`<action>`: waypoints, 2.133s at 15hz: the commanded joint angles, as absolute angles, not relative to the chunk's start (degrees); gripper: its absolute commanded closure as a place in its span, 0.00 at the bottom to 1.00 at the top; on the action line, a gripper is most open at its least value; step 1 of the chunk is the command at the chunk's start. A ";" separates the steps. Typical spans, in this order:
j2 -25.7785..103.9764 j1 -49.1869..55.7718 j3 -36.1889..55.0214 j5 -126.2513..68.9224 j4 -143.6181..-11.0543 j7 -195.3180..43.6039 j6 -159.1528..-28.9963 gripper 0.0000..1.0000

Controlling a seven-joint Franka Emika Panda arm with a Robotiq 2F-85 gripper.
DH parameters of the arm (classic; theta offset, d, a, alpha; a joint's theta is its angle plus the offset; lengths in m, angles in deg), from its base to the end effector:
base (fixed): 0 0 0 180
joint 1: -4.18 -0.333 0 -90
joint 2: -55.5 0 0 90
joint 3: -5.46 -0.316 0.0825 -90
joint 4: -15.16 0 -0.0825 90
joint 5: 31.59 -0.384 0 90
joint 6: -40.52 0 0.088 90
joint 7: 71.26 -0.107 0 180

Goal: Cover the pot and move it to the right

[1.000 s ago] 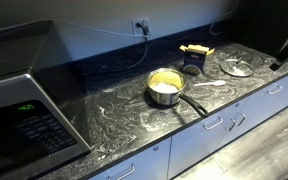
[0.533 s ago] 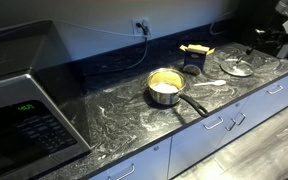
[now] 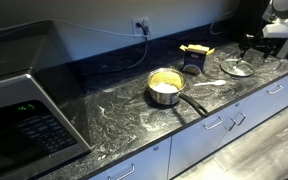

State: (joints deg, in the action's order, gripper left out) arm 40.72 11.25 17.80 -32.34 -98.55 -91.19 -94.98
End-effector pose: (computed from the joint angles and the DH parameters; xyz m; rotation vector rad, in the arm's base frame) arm 0.5796 -0.1985 0.3511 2.9120 -1.0382 0.1991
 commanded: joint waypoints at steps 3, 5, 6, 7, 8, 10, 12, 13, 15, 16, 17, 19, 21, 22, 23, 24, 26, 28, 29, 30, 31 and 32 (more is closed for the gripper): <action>31.09 12.10 18.97 -36.39 -87.18 -104.43 -89.26 0.00; 28.78 12.59 18.73 -39.92 -84.86 -108.05 -89.59 0.00; 27.71 12.62 18.69 -41.33 -83.97 -110.27 -90.20 0.00; 26.64 12.60 18.82 -42.45 -83.22 -112.60 -91.19 0.00; 25.78 12.54 18.95 -43.38 -82.49 -115.08 -91.85 0.00; 24.46 12.35 19.31 -44.51 -81.66 -120.29 -93.81 0.00; 23.71 12.12 19.70 -44.51 -81.40 -124.89 -96.82 0.00; 23.44 11.93 20.01 -44.01 -81.42 -127.03 -98.41 0.00; 22.97 11.24 21.07 -42.40 -81.75 -130.78 -101.67 0.00; 22.83 10.60 22.09 -40.75 -81.94 -132.42 -102.48 0.00; 22.66 9.99 23.07 -39.10 -81.97 -133.65 -102.69 0.00; 22.30 9.46 24.12 -35.98 -81.66 -135.13 -101.50 0.00; 22.00 9.61 24.01 -34.25 -81.27 -134.96 -100.14 0.00; 21.78 9.90 23.54 -34.00 -81.08 -134.38 -99.68 0.00; 21.61 10.17 23.14 -33.80 -80.89 -133.72 -99.18 0.00; 21.29 10.44 22.65 -33.93 -80.60 -133.21 -98.57 0.00; 20.82 10.65 22.06 -34.15 -80.31 -132.64 -97.59 0.26; 20.35 10.53 21.92 -34.03 -80.06 -132.80 -97.20 0.30; 20.16 10.45 21.95 -33.95 -80.03 -132.93 -97.26 0.36; 20.02 10.45 21.93 -33.96 -80.03 -132.91 -97.31 0.46; 19.91 10.38 22.01 -33.89 -80.03 -133.01 -97.44 0.53; 19.88 10.37 22.06 -33.87 -80.08 -133.02 -97.58 0.62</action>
